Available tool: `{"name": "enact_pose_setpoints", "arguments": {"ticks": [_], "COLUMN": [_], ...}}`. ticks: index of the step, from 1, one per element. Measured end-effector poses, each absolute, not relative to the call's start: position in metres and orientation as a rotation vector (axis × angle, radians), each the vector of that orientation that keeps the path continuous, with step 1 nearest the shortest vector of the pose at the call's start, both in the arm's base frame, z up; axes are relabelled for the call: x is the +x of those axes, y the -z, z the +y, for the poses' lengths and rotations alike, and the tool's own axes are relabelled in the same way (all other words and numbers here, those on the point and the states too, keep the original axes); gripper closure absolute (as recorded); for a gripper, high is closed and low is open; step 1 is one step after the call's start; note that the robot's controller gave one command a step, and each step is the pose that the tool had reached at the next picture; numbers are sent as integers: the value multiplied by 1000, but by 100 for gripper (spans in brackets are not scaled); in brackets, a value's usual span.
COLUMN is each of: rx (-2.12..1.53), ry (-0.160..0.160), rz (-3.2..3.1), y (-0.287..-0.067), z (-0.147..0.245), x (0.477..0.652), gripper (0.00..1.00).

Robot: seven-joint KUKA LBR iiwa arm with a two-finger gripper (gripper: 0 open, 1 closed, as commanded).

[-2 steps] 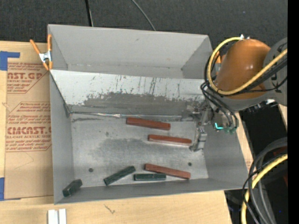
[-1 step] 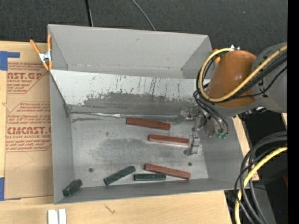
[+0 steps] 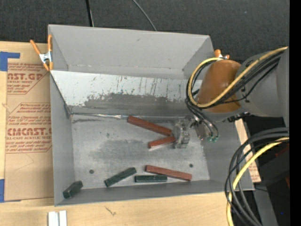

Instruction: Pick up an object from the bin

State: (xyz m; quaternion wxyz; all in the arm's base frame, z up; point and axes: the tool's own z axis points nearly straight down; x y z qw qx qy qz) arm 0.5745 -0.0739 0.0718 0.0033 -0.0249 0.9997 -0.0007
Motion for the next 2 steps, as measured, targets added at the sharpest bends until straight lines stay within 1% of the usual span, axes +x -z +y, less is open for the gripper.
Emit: {"name": "enact_pose_setpoints", "arguments": {"ticks": [1,2], "rx": [-79,-79], "ry": [1,1], "rz": [3139,3138], "y": [-70,-70], "z": [-73,-73], "x": [573,573], "gripper": [0,100]}}
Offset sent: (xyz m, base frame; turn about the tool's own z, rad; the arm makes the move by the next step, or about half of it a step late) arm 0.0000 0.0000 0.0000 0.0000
